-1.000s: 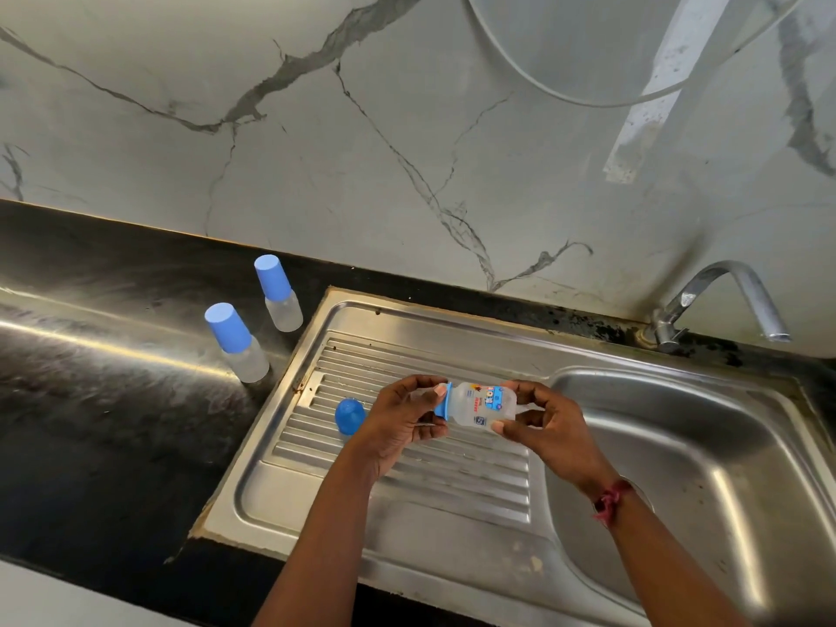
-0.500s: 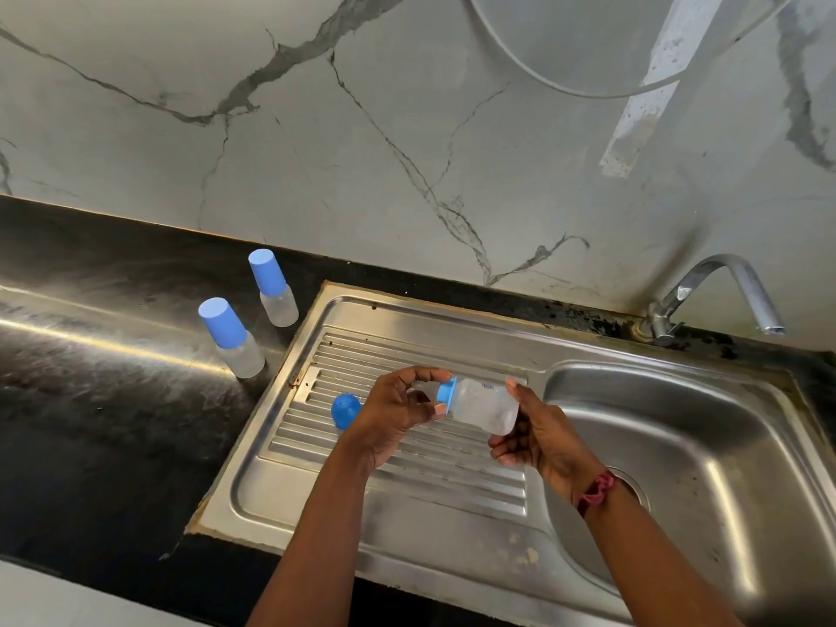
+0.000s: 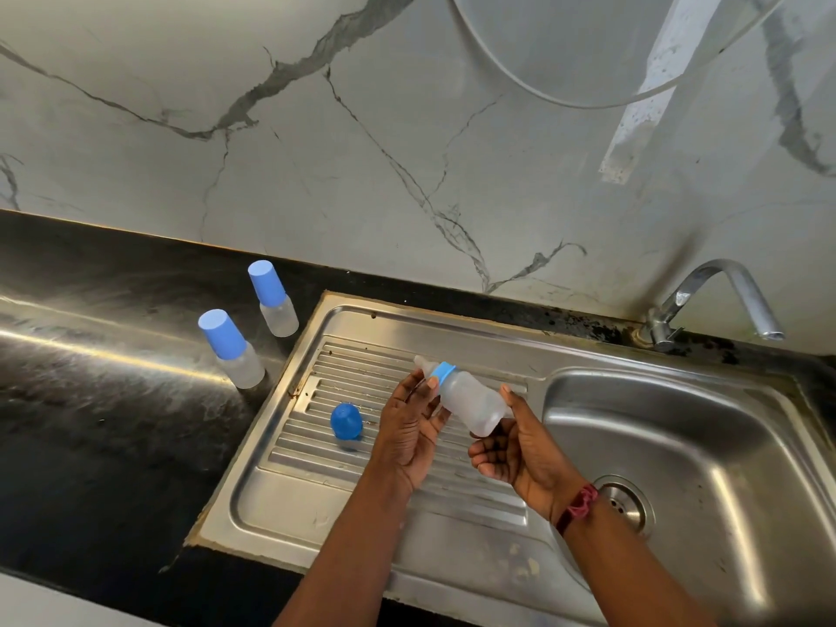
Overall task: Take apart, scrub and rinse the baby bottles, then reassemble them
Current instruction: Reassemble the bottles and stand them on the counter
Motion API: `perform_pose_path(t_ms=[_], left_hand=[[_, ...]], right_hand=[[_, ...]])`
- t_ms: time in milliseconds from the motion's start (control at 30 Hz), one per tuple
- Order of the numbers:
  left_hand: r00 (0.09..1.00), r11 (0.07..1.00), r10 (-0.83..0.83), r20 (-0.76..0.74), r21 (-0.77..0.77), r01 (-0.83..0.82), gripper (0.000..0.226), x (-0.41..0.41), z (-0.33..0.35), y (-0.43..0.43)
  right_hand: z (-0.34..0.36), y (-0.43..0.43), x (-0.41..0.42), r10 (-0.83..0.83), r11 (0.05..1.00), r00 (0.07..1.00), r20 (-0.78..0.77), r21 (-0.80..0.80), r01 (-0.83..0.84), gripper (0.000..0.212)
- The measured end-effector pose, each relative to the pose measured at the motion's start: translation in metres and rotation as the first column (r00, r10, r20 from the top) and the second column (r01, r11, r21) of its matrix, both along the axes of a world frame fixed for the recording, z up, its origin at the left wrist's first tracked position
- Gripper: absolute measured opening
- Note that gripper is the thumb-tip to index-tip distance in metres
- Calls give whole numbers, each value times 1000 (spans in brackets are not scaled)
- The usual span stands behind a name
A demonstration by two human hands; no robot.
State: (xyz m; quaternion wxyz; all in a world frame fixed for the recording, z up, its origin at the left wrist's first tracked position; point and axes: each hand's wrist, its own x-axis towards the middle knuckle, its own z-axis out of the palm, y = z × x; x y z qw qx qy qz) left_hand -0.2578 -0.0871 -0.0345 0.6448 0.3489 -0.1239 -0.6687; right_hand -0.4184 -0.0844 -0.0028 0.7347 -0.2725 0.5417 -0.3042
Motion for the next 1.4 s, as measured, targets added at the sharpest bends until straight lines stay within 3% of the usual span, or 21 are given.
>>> perform_pose_path(t_ms=[133,333,433,533,700,800,933,1167,1233,1300,1400], left_hand=[[999,999,-40,-14,20,40,91,-8,0,3],[919,968,-249,304,104,228,71,-17,7,9],[903,967,-252,349,115,226,67,-10,7,8],[877,960,-278,392,109,256,60,3,4,6],[798,922,-359,483,49,385,51,18,9,8],[759,899,-393,519,42,437,56,20,16,8],[740,908,-375,559,58,416,67,24,19,10],[714,926,-303,632,19,376,52,27,14,11],[728,928,-301,616,12,373,53,29,13,12],[747,932,-297,595,11,362,54,30,13,12],[751,933,-304,586,25,358,55,31,14,11]], right_hand=[[-4,4,4,-54,997,998,29,-52,56,74],[-7,8,9,-28,984,1000,8,-177,29,62],[-5,5,0,91,969,978,-187,-209,-130,53],[0,-10,-13,41,930,931,-362,-328,-168,50],[15,-39,-24,117,866,988,-98,-478,-150,71],[20,-47,-24,275,818,959,-70,-507,-271,85],[26,-46,-22,329,751,931,-156,-555,-358,74],[21,-44,-12,220,758,928,-302,-545,-357,41],[20,-45,-12,214,754,907,-362,-530,-389,49],[20,-48,-16,218,738,887,-408,-525,-424,71],[27,-53,-25,251,634,856,-451,-592,-498,81]])
